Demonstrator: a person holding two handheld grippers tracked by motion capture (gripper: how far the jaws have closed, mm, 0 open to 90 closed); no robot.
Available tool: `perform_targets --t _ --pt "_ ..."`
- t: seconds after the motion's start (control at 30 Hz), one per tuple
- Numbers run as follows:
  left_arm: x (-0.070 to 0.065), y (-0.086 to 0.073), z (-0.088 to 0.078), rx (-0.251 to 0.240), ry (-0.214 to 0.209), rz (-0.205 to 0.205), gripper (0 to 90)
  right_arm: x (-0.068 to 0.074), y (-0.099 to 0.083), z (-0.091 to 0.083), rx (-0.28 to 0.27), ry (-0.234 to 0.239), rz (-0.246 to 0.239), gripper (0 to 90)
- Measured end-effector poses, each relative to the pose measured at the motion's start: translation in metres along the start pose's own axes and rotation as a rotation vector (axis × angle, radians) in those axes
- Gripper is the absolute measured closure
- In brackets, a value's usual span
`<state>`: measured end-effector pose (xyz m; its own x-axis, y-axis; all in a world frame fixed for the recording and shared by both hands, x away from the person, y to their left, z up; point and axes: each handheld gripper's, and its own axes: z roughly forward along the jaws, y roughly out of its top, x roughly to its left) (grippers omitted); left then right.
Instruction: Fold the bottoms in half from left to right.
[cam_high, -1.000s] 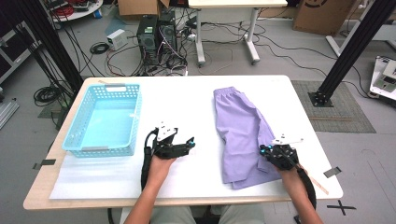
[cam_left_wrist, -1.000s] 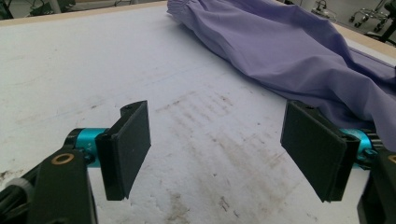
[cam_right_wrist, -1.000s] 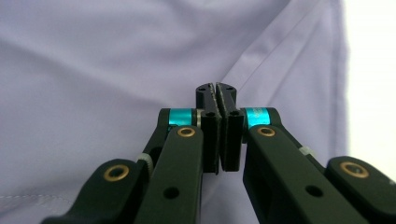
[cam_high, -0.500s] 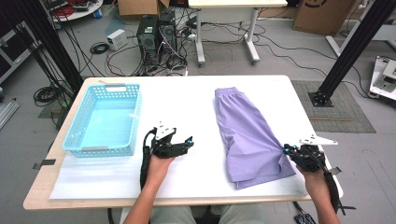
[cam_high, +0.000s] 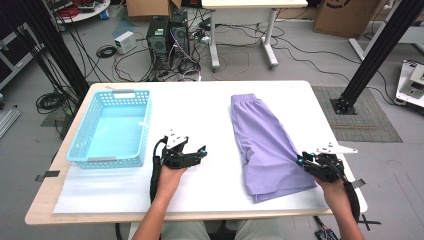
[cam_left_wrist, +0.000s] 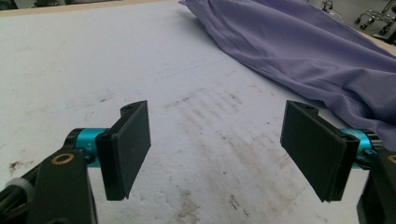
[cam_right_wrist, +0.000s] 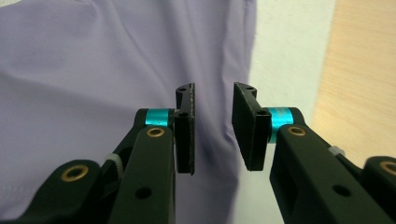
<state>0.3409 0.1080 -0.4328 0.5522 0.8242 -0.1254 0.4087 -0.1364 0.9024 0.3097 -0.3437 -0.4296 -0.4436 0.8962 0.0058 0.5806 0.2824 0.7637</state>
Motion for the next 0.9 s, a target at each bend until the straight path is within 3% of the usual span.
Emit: perform_targets --t 0.23,0.37,0.47,0.57,0.67,0.8,0.9 --pt "-0.001 -0.001 0.0 0.01 -0.011 0.011 24.3 -0.006 0.004 0.029 0.089 -0.059 -0.005 76.6" --pt "0.002 0.0 -0.002 -0.007 -0.013 0.01 24.4 -0.009 0.017 0.03 0.021 -0.004 0.032 69.6" --pt "0.005 0.002 -0.005 -0.024 -0.008 0.014 24.2 -0.009 0.035 0.039 -0.021 0.037 0.053 55.3" --pt "0.008 0.002 -0.007 -0.036 -0.003 0.007 24.2 -0.008 0.056 0.054 -0.066 0.063 0.035 45.5" --pt "0.012 0.002 -0.009 -0.03 -0.001 0.012 24.2 -0.007 0.077 0.071 -0.098 0.068 -0.005 45.3" --pt "0.013 0.001 -0.009 -0.016 -0.013 0.005 24.2 -0.012 0.102 0.097 -0.099 0.063 -0.028 45.8" --pt "0.013 0.001 -0.008 -0.012 -0.014 0.008 24.2 -0.018 0.119 0.118 -0.089 0.06 -0.014 48.8"
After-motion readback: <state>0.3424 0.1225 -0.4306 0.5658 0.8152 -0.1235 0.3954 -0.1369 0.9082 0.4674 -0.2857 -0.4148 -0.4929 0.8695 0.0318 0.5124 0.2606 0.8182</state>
